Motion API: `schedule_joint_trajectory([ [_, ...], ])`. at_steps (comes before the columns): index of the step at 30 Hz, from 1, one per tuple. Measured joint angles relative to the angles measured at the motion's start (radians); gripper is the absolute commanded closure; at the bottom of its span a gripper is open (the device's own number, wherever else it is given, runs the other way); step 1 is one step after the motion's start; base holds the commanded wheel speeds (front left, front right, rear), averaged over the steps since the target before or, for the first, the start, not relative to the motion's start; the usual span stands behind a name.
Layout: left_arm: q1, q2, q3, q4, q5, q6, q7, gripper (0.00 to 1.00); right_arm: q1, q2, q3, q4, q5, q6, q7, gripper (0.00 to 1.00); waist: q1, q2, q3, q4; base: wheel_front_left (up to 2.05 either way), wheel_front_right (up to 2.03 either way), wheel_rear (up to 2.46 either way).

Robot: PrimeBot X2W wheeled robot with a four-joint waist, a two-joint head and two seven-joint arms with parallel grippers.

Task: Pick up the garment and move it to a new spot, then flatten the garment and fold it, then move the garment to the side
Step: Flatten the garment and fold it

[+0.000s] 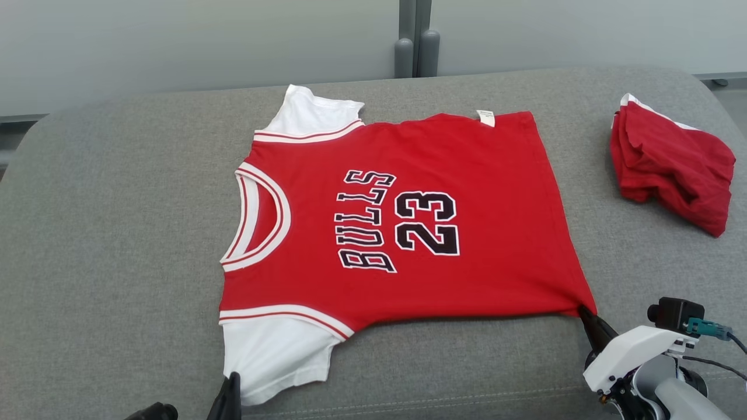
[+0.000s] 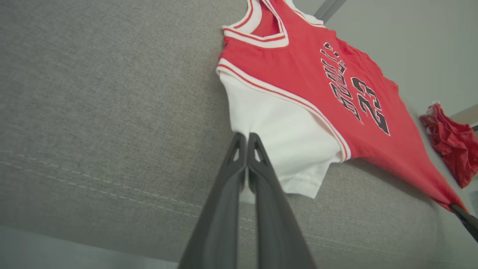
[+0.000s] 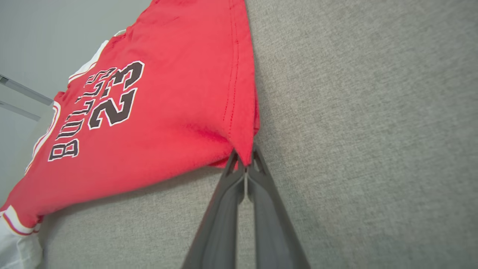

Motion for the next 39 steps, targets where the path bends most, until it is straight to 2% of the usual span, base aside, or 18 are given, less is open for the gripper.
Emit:
schedule_joint_trajectory([
  [1,0.000,0.000,-0.002,0.004,0.001,0.000,0.001,1.00,0.000,0.001,0.004,0.004,-0.007,-0.005,0.000,0.27,0.0000,0.0000,-0.002,-0.001,0.00,0.00,0.00],
  [2,0.000,0.000,-0.005,0.008,0.002,0.001,0.003,0.93,0.000,0.002,0.004,0.008,-0.009,-0.007,0.000,0.06,0.0000,0.0000,-0.005,-0.002,0.00,0.00,0.00],
  [3,0.000,-0.001,-0.005,0.012,0.002,0.007,0.009,0.80,0.000,0.004,0.005,0.011,-0.010,-0.007,0.000,0.00,0.0000,0.0000,-0.008,-0.003,0.00,0.00,0.00],
  [5,0.000,0.000,-0.001,0.019,0.004,0.011,0.010,0.55,0.000,0.005,0.013,0.013,-0.017,-0.007,0.000,0.00,0.0000,0.0000,-0.011,-0.006,0.00,0.00,0.00],
  [6,0.000,0.000,0.003,0.022,0.005,0.012,0.010,0.20,0.000,0.005,0.014,0.015,-0.021,-0.007,0.000,0.00,0.0000,0.0000,-0.012,-0.008,0.00,0.00,0.00],
  [7,0.000,0.000,0.006,0.024,0.005,0.012,0.010,0.00,0.000,0.003,0.013,0.017,-0.021,-0.008,-0.001,0.00,0.0000,0.0000,-0.014,-0.010,0.00,0.00,0.00],
  [14,0.000,0.016,0.027,0.023,0.010,0.020,0.011,0.00,0.003,-0.017,-0.003,0.021,-0.021,-0.022,-0.017,0.00,0.0000,0.0000,-0.014,-0.019,0.00,0.00,0.00],
  [23,-0.044,0.045,0.015,-0.026,0.097,0.020,-0.013,0.00,-0.004,-0.067,-0.029,-0.018,-0.074,-0.044,-0.048,0.00,0.0000,0.0000,-0.020,-0.040,0.00,0.00,0.00],
  [27,-0.112,0.041,0.000,-0.048,0.125,0.020,-0.026,0.00,-0.032,-0.082,-0.035,-0.055,-0.120,-0.077,-0.056,0.00,0.0000,0.0000,-0.033,-0.050,0.00,0.00,0.00],
  [31,-0.148,0.042,-0.016,-0.058,0.175,0.020,-0.035,0.00,-0.069,-0.084,-0.033,-0.112,-0.173,-0.096,-0.063,0.00,0.0000,0.0000,-0.045,-0.063,0.00,0.00,0.00],
  [36,-0.178,0.041,-0.014,-0.060,0.198,0.020,-0.044,0.00,-0.092,-0.073,-0.032,-0.184,-0.237,-0.137,-0.066,0.00,0.0000,0.0000,-0.059,-0.079,0.00,0.00,0.00],
  [39,-0.179,0.040,-0.008,-0.058,0.216,0.021,-0.045,0.00,-0.093,-0.054,-0.072,-0.252,-0.263,-0.162,-0.066,0.00,0.0000,0.0000,-0.068,-0.087,0.00,0.00,0.00],
])
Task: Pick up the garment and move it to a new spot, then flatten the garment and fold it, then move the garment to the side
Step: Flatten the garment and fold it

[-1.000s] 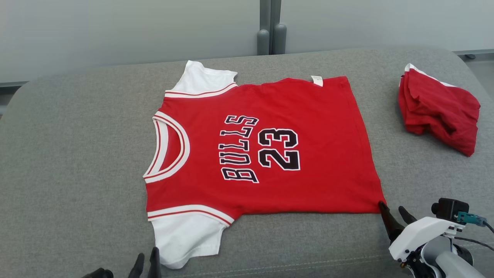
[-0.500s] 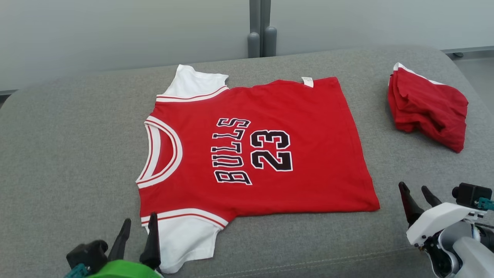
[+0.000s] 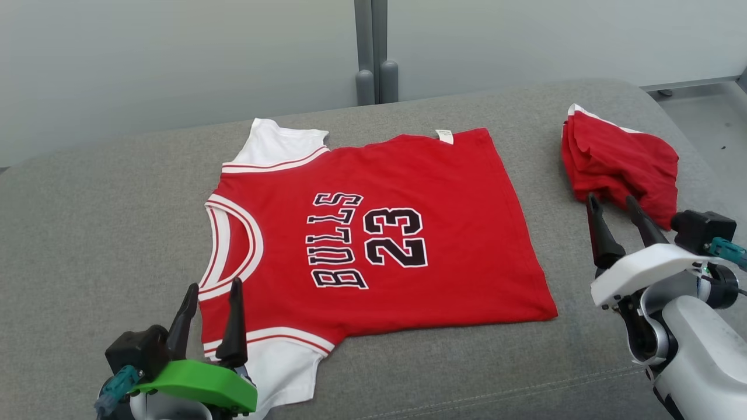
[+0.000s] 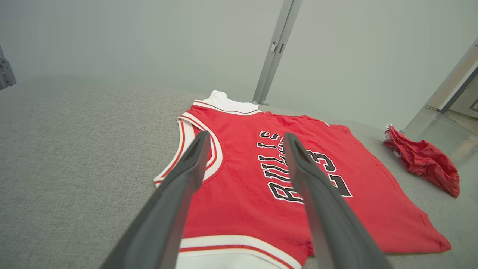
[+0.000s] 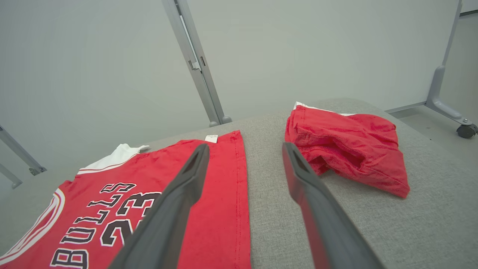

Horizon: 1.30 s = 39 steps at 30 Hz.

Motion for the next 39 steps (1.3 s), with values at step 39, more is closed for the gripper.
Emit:
schedule_joint_trajectory([
  [39,0.100,-0.029,0.078,-0.044,0.097,0.022,-0.017,0.00,0.201,0.087,-0.065,-0.233,-0.174,-0.047,0.000,0.00,0.0000,0.0000,-0.035,0.003,0.00,0.00,0.00],
])
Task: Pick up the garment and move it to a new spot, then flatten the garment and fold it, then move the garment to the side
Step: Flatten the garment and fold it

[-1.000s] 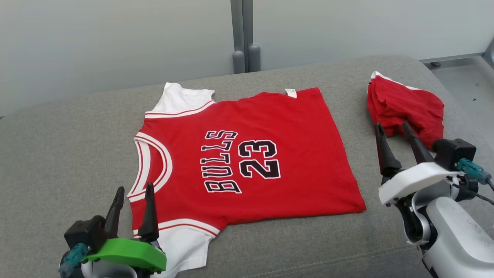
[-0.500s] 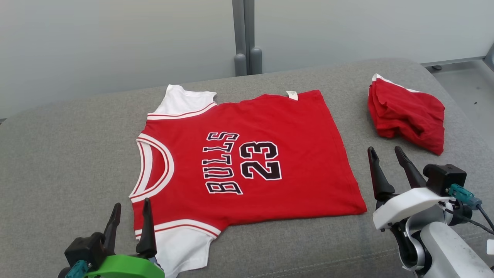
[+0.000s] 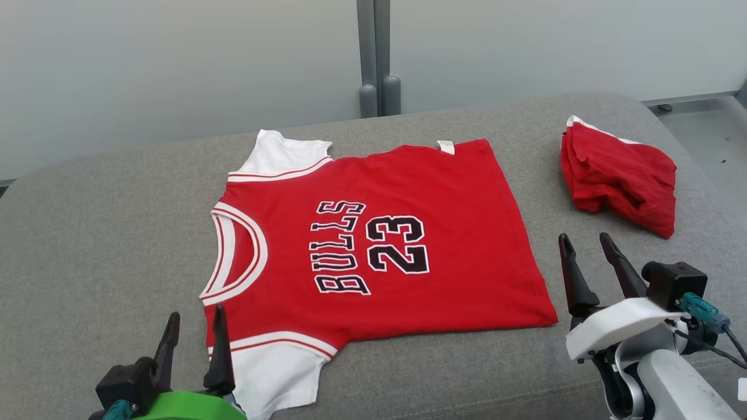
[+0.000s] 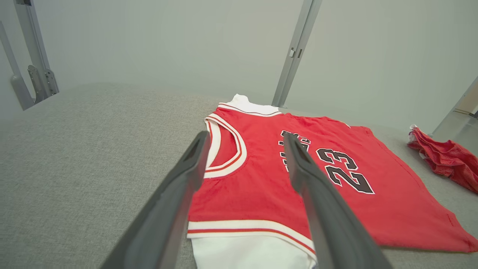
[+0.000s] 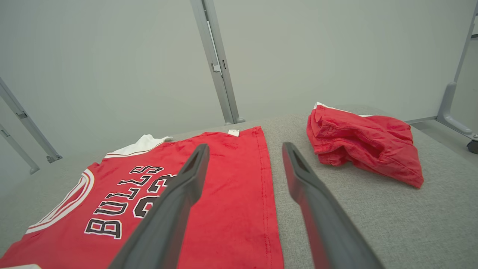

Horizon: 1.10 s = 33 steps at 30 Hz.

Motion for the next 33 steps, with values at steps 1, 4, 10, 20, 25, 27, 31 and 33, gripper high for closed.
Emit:
schedule_joint_trajectory([
  [1,0.004,0.000,0.001,0.002,0.000,0.000,0.000,0.00,0.002,0.001,-0.001,-0.002,-0.002,0.000,0.000,0.00,0.0000,0.0000,0.000,0.001,0.00,0.00,0.00],
  [4,0.026,0.000,0.000,0.028,0.000,0.000,0.003,0.00,0.013,0.005,-0.002,-0.005,-0.007,0.000,0.000,0.00,0.0000,0.0000,-0.002,0.002,0.00,0.00,0.00],
  [10,0.089,0.003,-0.025,0.107,0.000,0.003,0.051,0.00,0.029,0.005,-0.005,-0.009,-0.009,-0.007,0.000,0.00,0.0000,0.0000,-0.001,0.004,0.00,0.00,0.00],
  [20,0.110,0.035,-0.066,0.221,0.009,-0.020,0.073,0.00,0.037,0.005,-0.007,-0.016,-0.015,-0.007,0.000,0.00,0.0000,0.0000,0.006,0.003,0.00,0.00,0.00],
  [25,0.109,0.033,-0.077,0.276,0.009,-0.033,0.081,0.00,0.037,0.006,0.002,-0.022,-0.016,-0.007,0.000,0.00,0.0000,0.0000,0.012,-0.002,0.00,0.00,0.00],
  [27,0.106,0.032,-0.078,0.288,0.009,-0.036,0.081,0.00,0.037,0.006,0.002,-0.025,-0.016,-0.007,0.000,0.00,0.0000,0.0000,0.016,-0.006,0.00,0.00,0.00],
  [31,0.089,0.029,-0.079,0.310,0.009,-0.046,0.079,0.00,0.037,0.004,0.002,-0.026,-0.017,-0.007,0.000,0.00,0.0000,0.0000,0.022,-0.011,0.00,0.00,0.00],
  [33,0.077,0.028,-0.082,0.327,0.009,-0.049,0.079,0.00,0.037,0.004,0.001,-0.026,-0.018,-0.007,0.000,0.00,0.0000,0.0000,0.026,-0.014,0.00,0.00,0.00],
])
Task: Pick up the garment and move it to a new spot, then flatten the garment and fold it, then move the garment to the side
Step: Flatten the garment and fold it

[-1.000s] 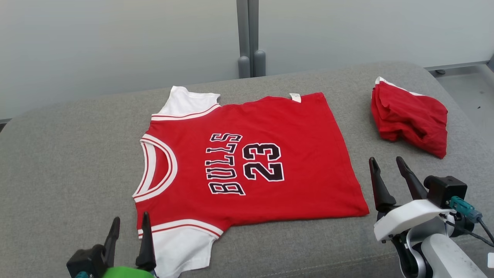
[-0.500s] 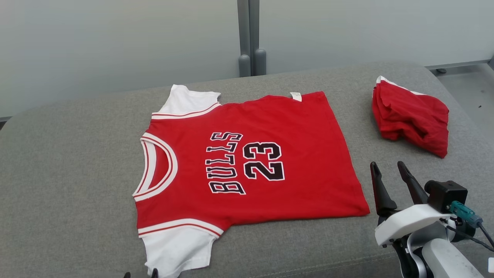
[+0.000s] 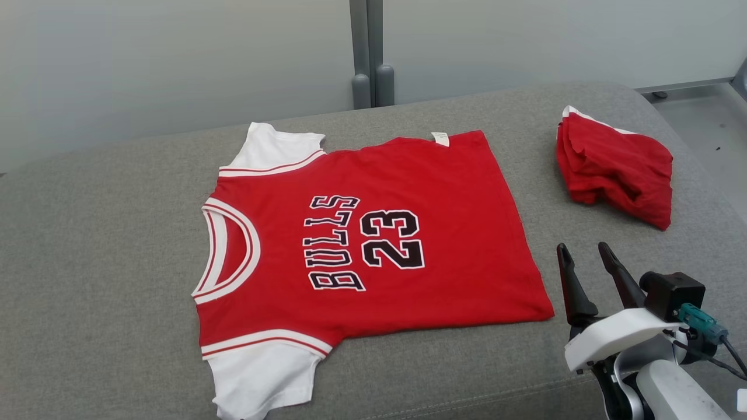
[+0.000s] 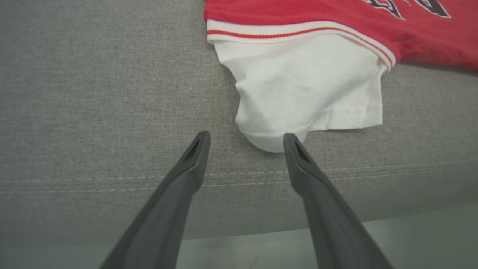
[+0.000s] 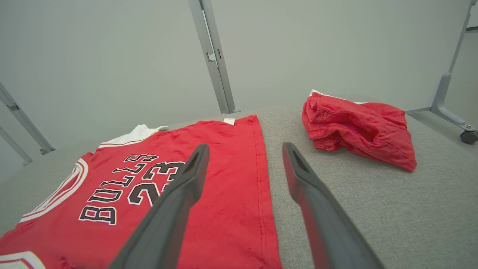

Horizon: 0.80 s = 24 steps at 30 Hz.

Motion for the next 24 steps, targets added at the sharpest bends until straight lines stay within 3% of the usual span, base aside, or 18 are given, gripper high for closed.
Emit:
schedule_joint_trajectory([
  [13,-0.069,-0.002,-0.008,0.085,0.008,-0.031,-0.021,0.04,0.000,-0.002,-0.006,0.000,0.000,0.000,0.002,0.00,0.0000,0.0000,0.012,-0.007,0.00,0.00,0.00],
  [14,-0.076,-0.003,-0.010,0.091,0.010,-0.036,-0.021,0.08,0.000,-0.002,-0.007,0.000,0.000,0.000,0.002,0.00,0.0000,0.0000,0.012,-0.007,0.00,0.00,0.00],
  [15,-0.082,-0.003,-0.013,0.097,0.015,-0.037,-0.024,0.20,0.000,-0.003,-0.007,0.000,0.000,0.000,0.002,0.00,0.0000,0.0000,0.013,-0.008,0.00,0.00,0.00],
  [16,-0.090,-0.005,-0.021,0.109,0.020,-0.045,-0.028,0.62,0.000,-0.002,-0.008,0.000,0.000,0.000,0.004,0.00,0.0000,0.0000,0.014,-0.008,0.00,0.00,0.00],
  [18,-0.095,-0.007,-0.027,0.123,0.024,-0.050,-0.029,0.98,0.000,-0.002,-0.009,0.000,0.000,0.000,0.005,0.00,0.0000,0.0000,0.015,-0.009,0.00,0.00,0.00],
  [24,-0.097,-0.013,-0.033,0.135,0.026,-0.062,-0.035,1.00,0.005,0.002,-0.023,0.004,0.017,0.000,0.013,0.00,0.0000,0.0000,0.019,-0.011,0.00,0.00,0.00],
])
